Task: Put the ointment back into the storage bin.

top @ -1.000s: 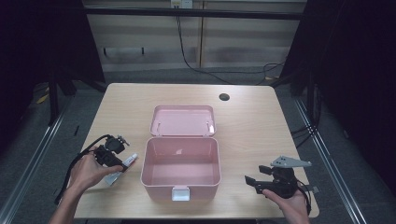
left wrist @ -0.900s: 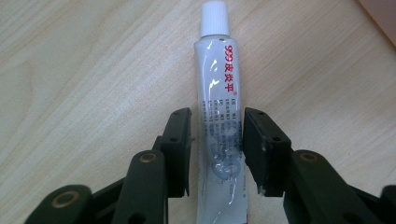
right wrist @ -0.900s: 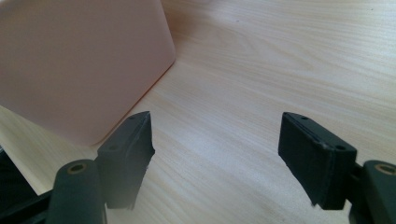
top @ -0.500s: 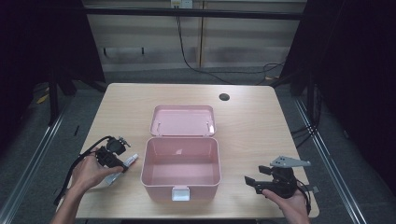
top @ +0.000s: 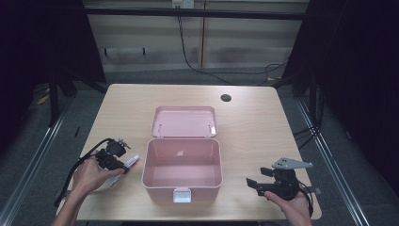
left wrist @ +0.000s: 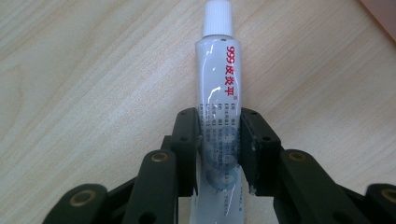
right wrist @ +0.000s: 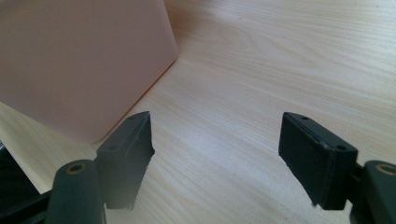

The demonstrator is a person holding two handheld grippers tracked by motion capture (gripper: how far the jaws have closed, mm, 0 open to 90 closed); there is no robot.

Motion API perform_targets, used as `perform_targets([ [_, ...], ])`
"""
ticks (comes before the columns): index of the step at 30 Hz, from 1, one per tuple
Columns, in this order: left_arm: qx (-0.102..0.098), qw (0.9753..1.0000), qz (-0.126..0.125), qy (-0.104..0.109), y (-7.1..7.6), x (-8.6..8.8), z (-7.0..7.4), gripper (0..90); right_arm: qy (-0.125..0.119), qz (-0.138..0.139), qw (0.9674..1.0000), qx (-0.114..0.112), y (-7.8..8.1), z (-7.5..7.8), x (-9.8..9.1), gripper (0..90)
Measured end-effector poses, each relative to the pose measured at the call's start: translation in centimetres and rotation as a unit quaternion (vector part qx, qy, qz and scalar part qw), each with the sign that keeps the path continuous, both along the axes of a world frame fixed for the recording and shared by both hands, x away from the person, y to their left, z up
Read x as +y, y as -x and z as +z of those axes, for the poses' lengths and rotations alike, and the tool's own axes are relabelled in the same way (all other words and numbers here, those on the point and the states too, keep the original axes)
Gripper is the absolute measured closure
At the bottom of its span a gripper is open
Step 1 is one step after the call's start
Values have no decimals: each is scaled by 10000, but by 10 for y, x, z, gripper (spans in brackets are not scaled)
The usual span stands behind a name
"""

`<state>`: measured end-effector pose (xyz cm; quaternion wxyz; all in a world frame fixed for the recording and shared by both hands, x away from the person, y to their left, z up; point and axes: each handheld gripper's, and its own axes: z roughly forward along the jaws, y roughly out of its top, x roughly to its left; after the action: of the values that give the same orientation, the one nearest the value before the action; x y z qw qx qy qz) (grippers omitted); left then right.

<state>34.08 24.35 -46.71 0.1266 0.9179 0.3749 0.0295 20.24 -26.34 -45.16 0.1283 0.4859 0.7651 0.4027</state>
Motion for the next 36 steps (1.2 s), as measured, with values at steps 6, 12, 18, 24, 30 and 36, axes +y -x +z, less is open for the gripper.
perform_targets([
  [6,23,9999,46,93,-1,4,2,712,-10,-19,10000,21,-1,0,0,259],
  [12,109,9996,24,252,-1,10,3,713,-16,-10,10000,40,-1,0,0,257],
  [18,166,9986,76,506,0,17,6,713,-52,-73,10000,31,-2,-1,-2,248],
  [24,104,9976,232,644,0,21,9,713,-59,-57,10000,43,-2,-1,-2,247],
  [30,155,9956,127,921,3,26,15,713,-47,-85,9999,24,-2,0,-2,251],
  [36,193,9944,139,1028,5,29,22,713,-41,-82,10000,35,-2,0,-2,250],
])
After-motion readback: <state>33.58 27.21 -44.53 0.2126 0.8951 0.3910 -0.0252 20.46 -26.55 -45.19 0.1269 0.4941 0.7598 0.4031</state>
